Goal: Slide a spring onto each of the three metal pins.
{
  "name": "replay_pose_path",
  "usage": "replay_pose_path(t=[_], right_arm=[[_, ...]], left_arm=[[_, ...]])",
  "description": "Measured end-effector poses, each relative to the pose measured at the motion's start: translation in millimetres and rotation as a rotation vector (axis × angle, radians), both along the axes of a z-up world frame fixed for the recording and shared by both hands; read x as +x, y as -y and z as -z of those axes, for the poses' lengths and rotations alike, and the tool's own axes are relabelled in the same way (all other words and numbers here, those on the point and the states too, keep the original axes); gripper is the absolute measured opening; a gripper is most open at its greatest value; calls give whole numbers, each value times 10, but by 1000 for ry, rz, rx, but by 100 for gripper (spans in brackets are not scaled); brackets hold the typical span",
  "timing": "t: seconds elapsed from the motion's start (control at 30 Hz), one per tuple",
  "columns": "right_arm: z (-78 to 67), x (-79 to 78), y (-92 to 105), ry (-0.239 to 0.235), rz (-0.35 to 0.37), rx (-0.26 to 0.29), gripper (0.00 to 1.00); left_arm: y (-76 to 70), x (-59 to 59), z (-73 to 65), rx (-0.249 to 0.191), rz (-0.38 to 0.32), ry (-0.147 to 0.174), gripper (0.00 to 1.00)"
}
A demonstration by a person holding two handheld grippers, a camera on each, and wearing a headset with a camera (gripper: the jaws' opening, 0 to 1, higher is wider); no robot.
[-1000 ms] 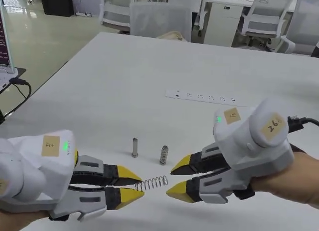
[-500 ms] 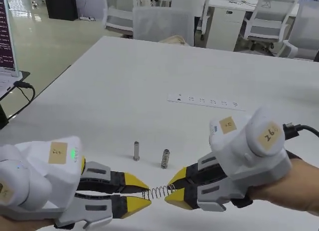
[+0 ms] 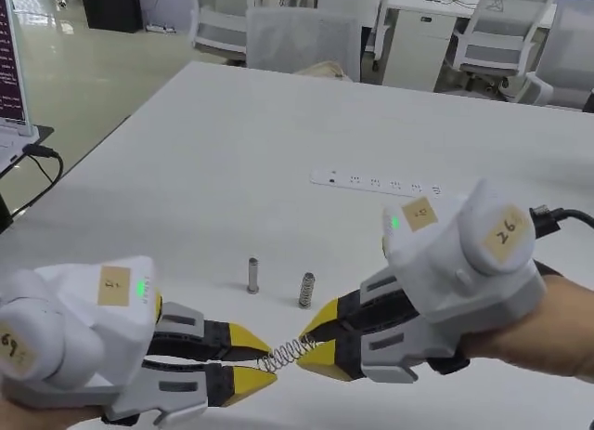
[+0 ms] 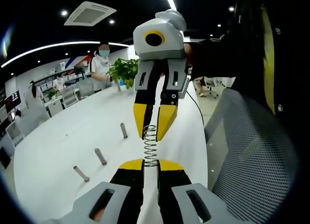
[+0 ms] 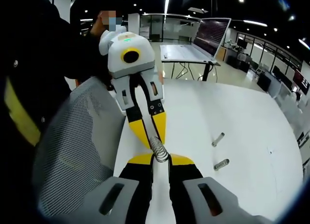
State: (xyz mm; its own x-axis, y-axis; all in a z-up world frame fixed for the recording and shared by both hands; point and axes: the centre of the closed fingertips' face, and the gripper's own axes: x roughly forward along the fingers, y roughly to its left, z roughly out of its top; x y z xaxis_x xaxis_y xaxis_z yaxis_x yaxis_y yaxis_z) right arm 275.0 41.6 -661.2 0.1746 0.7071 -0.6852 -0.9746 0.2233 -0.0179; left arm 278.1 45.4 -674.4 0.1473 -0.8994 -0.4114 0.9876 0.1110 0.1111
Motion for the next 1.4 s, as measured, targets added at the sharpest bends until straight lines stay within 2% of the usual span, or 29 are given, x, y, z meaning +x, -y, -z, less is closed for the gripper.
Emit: replay_pose_path(t=[0.27,0.57,1.03,1.2,1.4], right_arm=[[-51,-30,-102,8,-62,-39,9],[-28,-63,-190,11,-132,-96,9],[74,-62,-146,-27,-144,-141,9],[53,-48,-148,-36,-147,-160,8],[25,-14,-158,-42,-174,-212,8]], left_arm=[[26,-5,16,0,2,0,2],[69,-22,8,-11,6,-3,2],[101,-22,34,-19,1,-9,2],[104,-9,20,-35,-3,-10,2],[108,24,-10,-50,-15,-8,3]])
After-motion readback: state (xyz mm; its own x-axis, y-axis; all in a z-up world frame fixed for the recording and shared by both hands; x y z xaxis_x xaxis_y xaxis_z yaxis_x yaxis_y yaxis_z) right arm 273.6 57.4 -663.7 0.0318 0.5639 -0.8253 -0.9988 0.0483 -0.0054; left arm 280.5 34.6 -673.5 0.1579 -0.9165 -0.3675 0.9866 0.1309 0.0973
